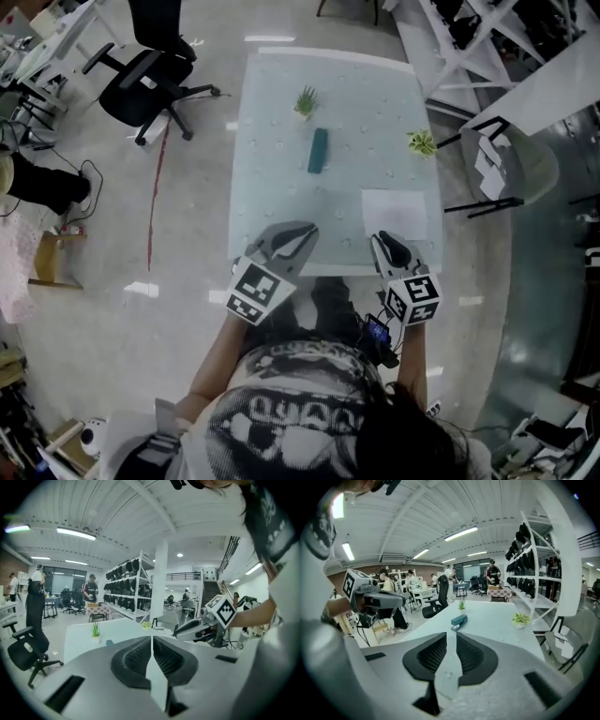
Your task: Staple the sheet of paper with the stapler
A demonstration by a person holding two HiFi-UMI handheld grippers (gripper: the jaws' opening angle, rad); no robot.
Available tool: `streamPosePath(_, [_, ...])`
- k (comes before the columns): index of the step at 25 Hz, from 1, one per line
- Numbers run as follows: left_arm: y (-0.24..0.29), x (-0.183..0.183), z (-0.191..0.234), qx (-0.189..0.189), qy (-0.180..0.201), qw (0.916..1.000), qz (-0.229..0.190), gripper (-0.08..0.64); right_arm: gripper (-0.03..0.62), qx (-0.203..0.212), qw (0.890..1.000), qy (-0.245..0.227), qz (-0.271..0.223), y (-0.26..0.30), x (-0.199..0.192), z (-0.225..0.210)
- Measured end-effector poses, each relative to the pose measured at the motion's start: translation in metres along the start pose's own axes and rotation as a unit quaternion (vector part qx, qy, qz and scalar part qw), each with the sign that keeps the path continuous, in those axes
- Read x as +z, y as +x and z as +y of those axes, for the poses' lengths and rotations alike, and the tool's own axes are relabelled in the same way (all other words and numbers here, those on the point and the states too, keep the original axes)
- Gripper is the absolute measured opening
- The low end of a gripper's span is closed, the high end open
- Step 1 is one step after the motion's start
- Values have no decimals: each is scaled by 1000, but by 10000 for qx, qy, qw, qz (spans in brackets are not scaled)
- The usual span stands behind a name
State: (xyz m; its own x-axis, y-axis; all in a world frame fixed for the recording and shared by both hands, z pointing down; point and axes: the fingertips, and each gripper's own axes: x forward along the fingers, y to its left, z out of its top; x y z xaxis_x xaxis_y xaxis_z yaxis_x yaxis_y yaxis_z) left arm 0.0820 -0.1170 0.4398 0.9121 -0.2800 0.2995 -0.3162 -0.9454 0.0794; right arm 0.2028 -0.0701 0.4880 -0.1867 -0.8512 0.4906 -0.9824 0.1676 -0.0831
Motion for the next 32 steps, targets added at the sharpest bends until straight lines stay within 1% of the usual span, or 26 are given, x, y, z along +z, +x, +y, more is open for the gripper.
streamPosePath(3, [16, 2, 10, 482, -220, 9986, 45, 12, 74, 448, 9982, -289, 267, 12, -4, -35])
streamPosePath(7, [40, 9, 13, 1088, -367, 9934, 62, 12, 84, 1108, 9892, -743, 602, 36, -10, -80])
streamPosePath(10, [64, 13, 8, 1275, -384, 9911, 75, 12, 97, 1451, 9800, -1040, 875, 55, -21, -111])
streamPosePath(12, [76, 13, 1, 1337, -444, 9900, 100, 12, 119, 1685, 9705, -1304, 1132, 67, -34, -127])
streamPosePath(14, [84, 10, -7, 1475, -540, 9874, 174, 12, 146, 2001, 9558, -1630, 1407, 81, -48, -138])
streamPosePath(15, [85, 7, -11, 1588, -592, 9853, 233, 12, 162, 2209, 9462, -1791, 1546, 89, -55, -141])
streamPosePath(17, [85, 2, -17, 1823, -683, 9803, 345, 12, 189, 2657, 9234, -2071, 1843, 105, -71, -143])
streamPosePath(19, [84, -2, -21, 2008, -737, 9760, 419, 12, 202, 3026, 8986, -2348, 2141, 118, -85, -144])
streamPosePath(21, [83, -3, -25, 2161, -763, 9722, 480, 12, 210, 3271, 8743, -2665, 2399, 128, -97, -147])
streamPosePath(24, [81, -6, -29, 2339, -807, 9673, 563, 12, 215, 3533, 8392, -3124, 2710, 137, -108, -152])
streamPosePath(26, [81, -8, -31, 2420, -830, 9648, 609, 12, 211, 3637, 8190, -3413, 2838, 139, -112, -155])
streamPosePath(27, [80, -9, -32, 2455, -839, 9637, 628, 12, 193, 3649, 8115, -3554, 2863, 139, -114, -157])
streamPosePath(28, [80, -10, -32, 2490, -848, 9627, 643, 12, 171, 3650, 8068, -3665, 2856, 139, -115, -158])
streamPosePath(29, [79, -10, -33, 2523, -853, 9617, 652, 12, 158, 3654, 8050, -3722, 2826, 139, -115, -158])
streamPosePath(30, [78, -10, -33, 2556, -855, 9608, 658, 12, 132, 3666, 8061, -3720, 2783, 140, -113, -157])
streamPosePath(31, [76, -10, -32, 2586, -852, 9599, 666, 12, 104, 3681, 8091, -3670, 2740, 140, -112, -156])
streamPosePath(32, [75, -11, -32, 2613, -850, 9591, 676, 12, 90, 3694, 8130, -3599, 2703, 141, -110, -155])
